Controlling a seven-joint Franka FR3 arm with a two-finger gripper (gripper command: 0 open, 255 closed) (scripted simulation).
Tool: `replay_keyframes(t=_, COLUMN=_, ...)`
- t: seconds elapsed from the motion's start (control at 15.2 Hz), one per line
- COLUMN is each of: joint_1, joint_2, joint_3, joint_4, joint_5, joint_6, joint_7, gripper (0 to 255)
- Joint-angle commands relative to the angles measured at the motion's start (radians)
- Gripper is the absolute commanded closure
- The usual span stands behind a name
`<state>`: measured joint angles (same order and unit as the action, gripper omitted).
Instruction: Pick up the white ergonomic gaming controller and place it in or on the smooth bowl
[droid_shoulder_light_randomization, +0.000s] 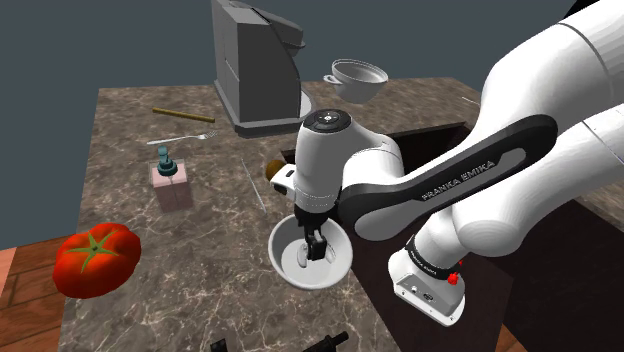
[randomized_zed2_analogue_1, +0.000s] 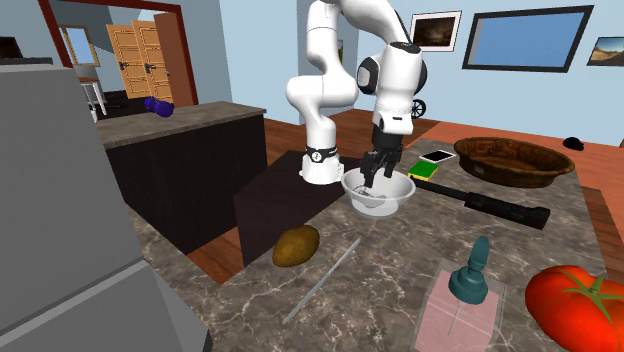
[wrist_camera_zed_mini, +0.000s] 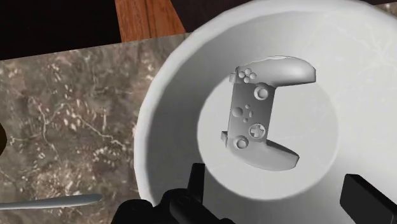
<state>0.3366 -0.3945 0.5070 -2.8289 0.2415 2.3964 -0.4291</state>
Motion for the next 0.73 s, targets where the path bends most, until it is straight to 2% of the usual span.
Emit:
replay_keyframes(t=0.0, joint_1=0.000, joint_2=0.000, joint_3=0.000, joint_4=0.000, joint_5=0.000, joint_6=0.000, joint_7=0.000, gripper=0)
replay_keyframes(t=0.26, joint_1=0.016, joint_2=-0.117, joint_3=-0.038, joint_4=0.063, joint_5=0.004, joint_6=-0.177, joint_7=-0.015, gripper=0)
replay_keyframes(t=0.66, joint_1=0.017, joint_2=-0.117, joint_3=-0.039, joint_4=0.063, joint_5=0.004, joint_6=-0.177, joint_7=-0.015, gripper=0)
